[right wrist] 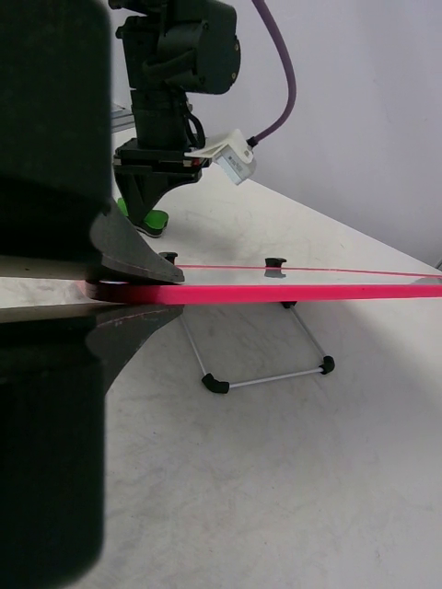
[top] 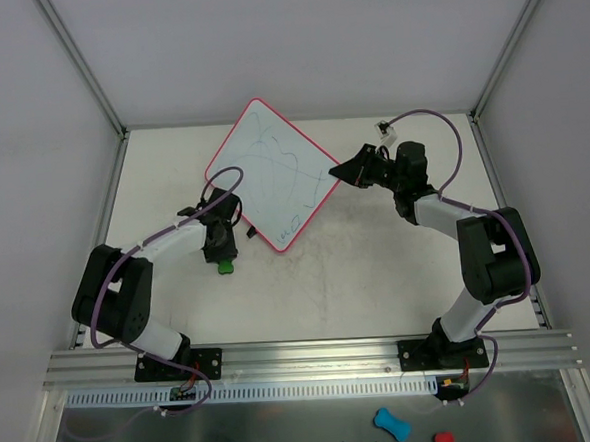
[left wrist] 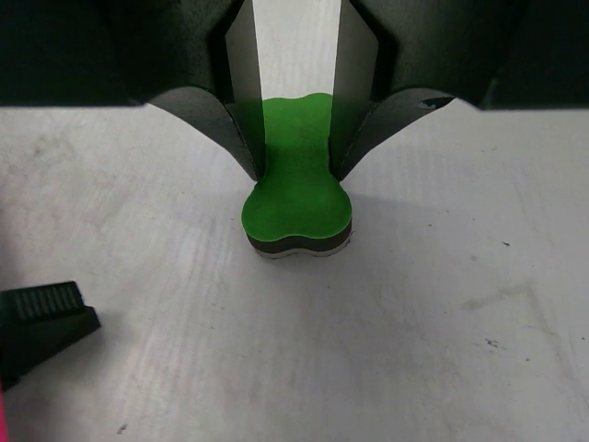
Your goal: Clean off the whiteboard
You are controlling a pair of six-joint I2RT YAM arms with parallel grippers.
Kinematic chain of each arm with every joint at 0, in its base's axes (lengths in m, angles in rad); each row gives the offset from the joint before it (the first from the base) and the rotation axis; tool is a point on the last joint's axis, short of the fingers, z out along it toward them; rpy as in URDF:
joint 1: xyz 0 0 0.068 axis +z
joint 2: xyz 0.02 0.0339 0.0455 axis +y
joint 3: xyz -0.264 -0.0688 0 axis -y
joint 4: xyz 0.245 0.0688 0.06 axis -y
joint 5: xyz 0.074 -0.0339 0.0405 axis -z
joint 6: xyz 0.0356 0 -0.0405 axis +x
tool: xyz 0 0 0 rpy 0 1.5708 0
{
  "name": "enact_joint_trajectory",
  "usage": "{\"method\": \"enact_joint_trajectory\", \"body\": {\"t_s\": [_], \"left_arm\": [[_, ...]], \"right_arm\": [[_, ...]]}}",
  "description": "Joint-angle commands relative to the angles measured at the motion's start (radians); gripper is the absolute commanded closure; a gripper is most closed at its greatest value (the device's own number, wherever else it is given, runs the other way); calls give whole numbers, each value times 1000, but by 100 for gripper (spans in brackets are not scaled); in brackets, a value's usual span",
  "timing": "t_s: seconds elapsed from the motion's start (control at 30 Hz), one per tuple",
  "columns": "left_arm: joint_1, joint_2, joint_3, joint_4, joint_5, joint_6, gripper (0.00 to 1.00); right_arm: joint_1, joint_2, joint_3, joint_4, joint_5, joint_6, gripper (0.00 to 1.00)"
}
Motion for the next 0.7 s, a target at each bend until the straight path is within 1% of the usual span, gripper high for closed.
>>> {"method": "enact_joint_trajectory", "body": {"t_s": [0.0,0.03,0.1,0.17,0.2,0.3,0.33,0.43,0.67], "left_arm": [[-7,42,25,-110,-92,46,98],[-7,39,22,-108,-93,38,98],[-7,22,16,-108,-81,22,91],[-7,2,14,-108,-73,21,81],[-7,-4,14,-107,-73,21,72],[-7,-38,11,-108,-75,19,59],[-7,-44,10,-108,-73,18,53],[-7,-67,10,-108,-69,10,51],[-7,-73,16,-108,-49,12,51]], "right_arm": [[2,11,28,9,-3,-53,100],[0,13,28,9,-3,-52,100],[0,14,28,9,-3,-53,100],[0,16,26,9,-3,-55,100],[0,16,28,9,-3,-55,100],[0,17,29,9,-8,-53,100],[2,17,28,9,-8,-53,100],[0,17,26,11,-9,-55,100],[0,16,28,9,-12,-55,100]]}}
